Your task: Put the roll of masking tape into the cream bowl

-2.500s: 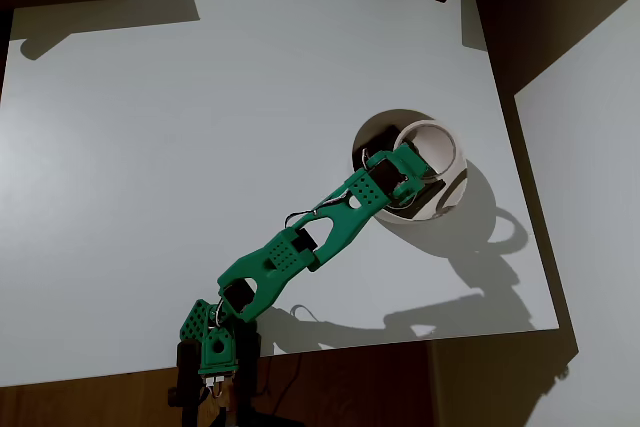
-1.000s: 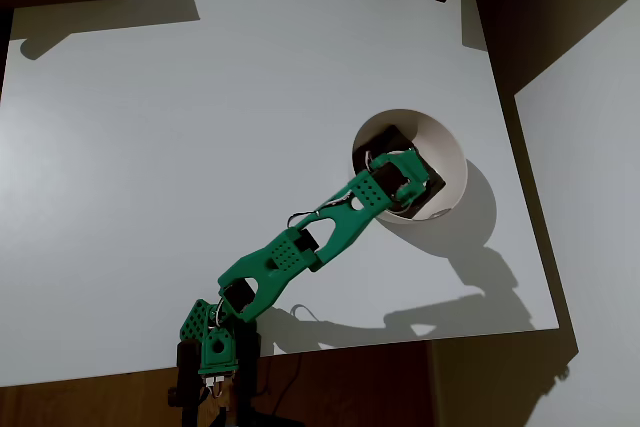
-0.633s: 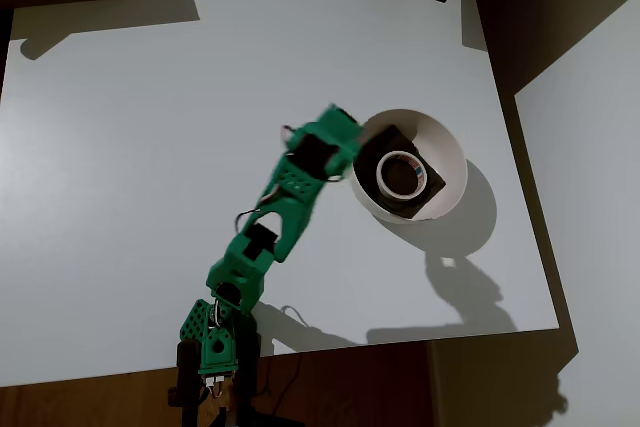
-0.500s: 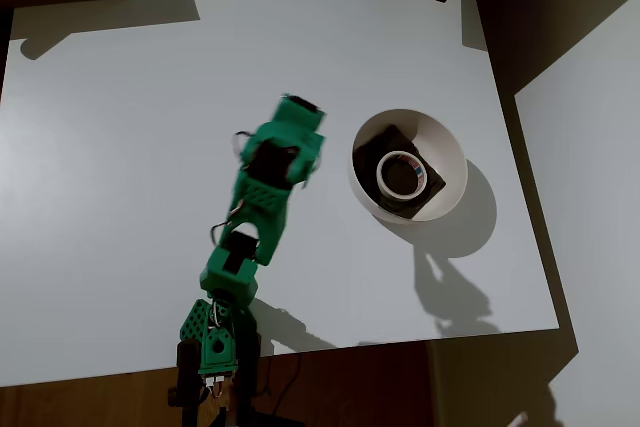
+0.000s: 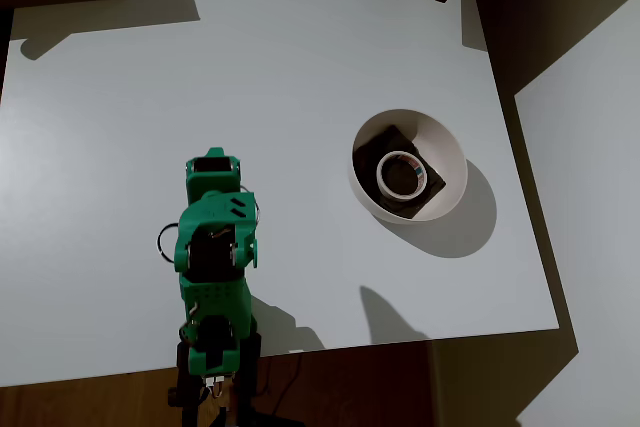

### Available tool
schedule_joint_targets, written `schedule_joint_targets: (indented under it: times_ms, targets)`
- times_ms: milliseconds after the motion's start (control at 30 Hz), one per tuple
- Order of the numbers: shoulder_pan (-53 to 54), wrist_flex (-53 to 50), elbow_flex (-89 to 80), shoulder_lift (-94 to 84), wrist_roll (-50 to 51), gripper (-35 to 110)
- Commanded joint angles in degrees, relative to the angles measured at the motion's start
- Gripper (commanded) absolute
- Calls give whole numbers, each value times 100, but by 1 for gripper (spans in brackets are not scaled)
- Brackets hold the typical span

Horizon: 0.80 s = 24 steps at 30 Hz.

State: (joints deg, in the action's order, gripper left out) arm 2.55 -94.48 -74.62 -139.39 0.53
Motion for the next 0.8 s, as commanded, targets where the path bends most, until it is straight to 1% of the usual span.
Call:
schedule_joint_targets:
  times_ms: [0,133,267,500,633,767]
  targets:
    - [44,747,-2127,-1195,-97,-8]
    - [-9,1292,-3472,-1740,-114,-8]
    - [-290,1740,-4623,-2153,-44,-8]
    - [-606,2338,-6425,-3015,44,-8]
    - [-606,2417,-7330,-3691,18,-8]
    - [-580,2241,-8051,-4553,-105,-8]
